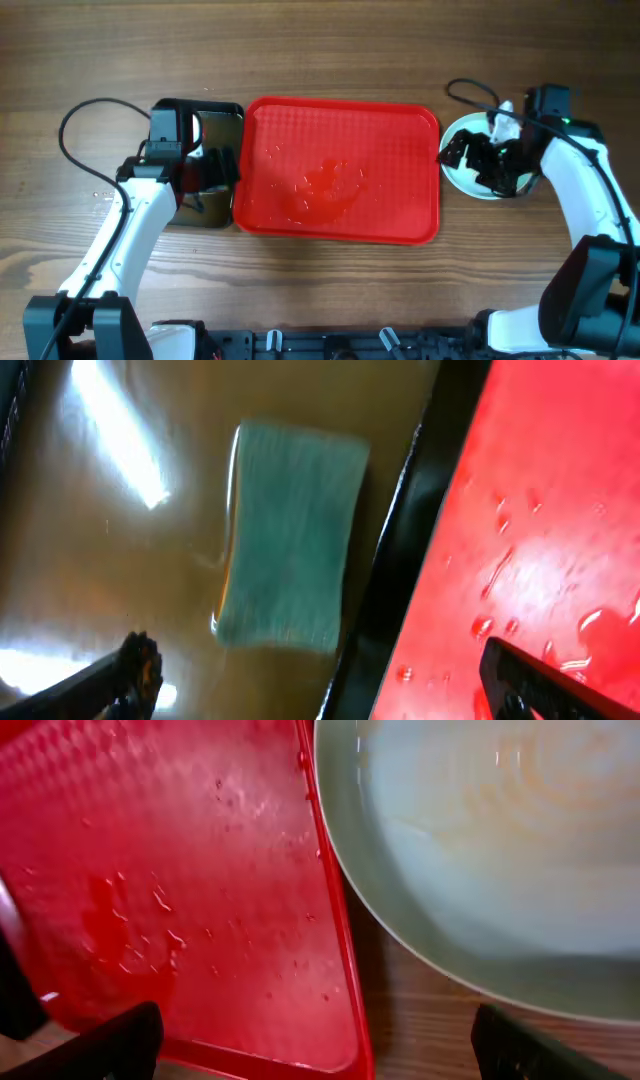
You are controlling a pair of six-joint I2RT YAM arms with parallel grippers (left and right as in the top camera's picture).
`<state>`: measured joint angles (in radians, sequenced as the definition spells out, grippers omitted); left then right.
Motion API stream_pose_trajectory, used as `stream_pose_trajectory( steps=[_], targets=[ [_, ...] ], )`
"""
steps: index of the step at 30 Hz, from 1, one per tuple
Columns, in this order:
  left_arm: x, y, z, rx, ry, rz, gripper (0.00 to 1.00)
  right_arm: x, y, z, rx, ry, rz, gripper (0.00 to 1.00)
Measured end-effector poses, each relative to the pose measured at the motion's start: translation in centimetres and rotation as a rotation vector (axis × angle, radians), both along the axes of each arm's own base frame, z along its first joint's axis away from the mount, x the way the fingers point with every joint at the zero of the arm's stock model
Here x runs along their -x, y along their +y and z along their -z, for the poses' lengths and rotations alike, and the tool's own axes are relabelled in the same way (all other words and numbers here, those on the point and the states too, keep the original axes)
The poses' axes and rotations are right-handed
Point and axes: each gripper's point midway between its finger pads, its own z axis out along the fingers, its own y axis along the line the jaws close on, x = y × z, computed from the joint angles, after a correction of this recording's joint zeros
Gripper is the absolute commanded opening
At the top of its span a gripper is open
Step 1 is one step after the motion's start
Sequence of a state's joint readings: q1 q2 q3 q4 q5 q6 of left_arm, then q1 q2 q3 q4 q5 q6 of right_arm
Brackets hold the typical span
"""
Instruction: Clean dirty plates on tray and stack at the side
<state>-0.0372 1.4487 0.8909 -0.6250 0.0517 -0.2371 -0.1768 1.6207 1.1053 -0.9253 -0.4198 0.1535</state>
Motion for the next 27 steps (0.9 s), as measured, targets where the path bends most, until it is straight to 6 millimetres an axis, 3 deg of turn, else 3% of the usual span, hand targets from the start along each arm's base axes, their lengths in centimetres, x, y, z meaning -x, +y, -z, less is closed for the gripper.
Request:
stream_pose_trajectory(
  steps=[4, 8, 12, 16, 21, 23, 27],
  targets=[
    [5.2, 0.2, 1.5, 0.007, 0.222, -0.054, 1.0, 2.7, 0.5, 0.5, 0.144, 0.124, -0.047, 0.99],
    [8.9, 0.3, 1.9, 0.008, 0.378, -0.109, 1.0, 3.2, 2.0, -0.6, 0.246, 0.068, -0.083, 1.0],
    [9.3, 0.1, 1.4, 0.025, 0.347, -0.118, 1.0, 4.0, 4.4, -3.3, 0.255, -0.104, -0.115, 0.99],
    [9.0, -1.4, -3.2, 0.072, 0.0, -0.044, 1.0, 5.9, 5.3, -7.5, 0.245, -0.393, -0.099, 1.0],
    [10.0, -2.0, -10.1, 0.117, -0.395, 0.011, 1.0, 8.8, 3.6, -13.1, 0.269, -0.703, -0.017, 1.0],
    [10.4, -2.0, -11.4, 0.123, -0.461, 0.016, 1.0, 9.3, 3.3, -14.4, 0.27, -0.759, 0.006, 1.0],
    [10.7, -2.0, -11.8, 0.126, -0.485, 0.017, 1.0, 9.3, 3.0, -14.6, 0.279, -0.77, 0.016, 0.99]
  ],
)
